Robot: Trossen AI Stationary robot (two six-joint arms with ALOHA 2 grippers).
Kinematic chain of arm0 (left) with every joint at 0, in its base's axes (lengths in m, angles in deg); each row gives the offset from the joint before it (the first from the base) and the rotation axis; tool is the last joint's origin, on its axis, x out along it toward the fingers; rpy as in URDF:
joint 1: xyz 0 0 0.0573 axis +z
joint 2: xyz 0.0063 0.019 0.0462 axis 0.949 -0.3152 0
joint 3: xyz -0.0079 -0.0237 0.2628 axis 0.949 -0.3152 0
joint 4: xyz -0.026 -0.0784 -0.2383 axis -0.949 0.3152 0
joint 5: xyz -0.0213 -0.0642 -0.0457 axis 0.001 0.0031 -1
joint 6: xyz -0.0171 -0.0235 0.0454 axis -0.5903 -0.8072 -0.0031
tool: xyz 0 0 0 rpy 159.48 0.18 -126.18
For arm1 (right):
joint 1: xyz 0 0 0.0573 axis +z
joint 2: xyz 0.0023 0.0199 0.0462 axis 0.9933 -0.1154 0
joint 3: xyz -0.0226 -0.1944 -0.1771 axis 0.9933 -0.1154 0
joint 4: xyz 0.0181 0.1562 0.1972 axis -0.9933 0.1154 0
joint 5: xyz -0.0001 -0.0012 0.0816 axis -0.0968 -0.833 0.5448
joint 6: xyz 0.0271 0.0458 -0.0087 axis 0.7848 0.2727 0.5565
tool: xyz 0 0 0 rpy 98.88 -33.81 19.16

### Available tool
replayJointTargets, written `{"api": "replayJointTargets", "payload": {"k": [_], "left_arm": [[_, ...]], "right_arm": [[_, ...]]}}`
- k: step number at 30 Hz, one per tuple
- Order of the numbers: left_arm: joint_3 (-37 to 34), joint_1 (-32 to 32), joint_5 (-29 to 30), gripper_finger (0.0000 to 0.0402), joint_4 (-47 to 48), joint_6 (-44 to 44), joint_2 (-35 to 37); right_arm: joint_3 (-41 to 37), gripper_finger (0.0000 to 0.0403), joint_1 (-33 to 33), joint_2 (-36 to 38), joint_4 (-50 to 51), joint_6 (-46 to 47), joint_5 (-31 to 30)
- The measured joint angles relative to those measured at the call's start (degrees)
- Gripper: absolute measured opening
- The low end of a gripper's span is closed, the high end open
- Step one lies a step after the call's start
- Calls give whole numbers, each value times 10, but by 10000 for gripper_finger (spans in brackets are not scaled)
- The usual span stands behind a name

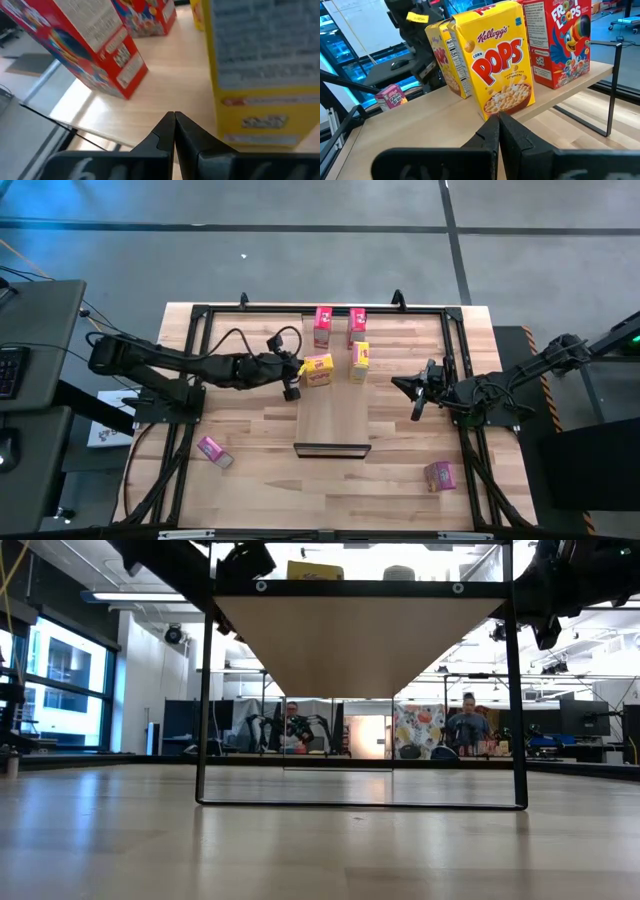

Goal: Stack cereal on shelf
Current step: Put the yellow cereal box on the shelf aligned with the other yellow cereal box

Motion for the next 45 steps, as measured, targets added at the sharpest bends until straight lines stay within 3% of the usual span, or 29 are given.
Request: {"api": "replayJointTargets", "payload": {"k": [26,31,35,45], "left_arm": [[0,-140,16,0,6,-55,1],[0,-172,52,0,5,-54,13],[1,-198,68,0,-17,0,19],[1,-156,-28,0,-117,220,8]], "right_arm": [[0,0,0,0,0,4,0],[0,0,0,0,0,4,0],[0,0,0,0,0,4,0],[0,0,0,0,-4,4,-1]]}}
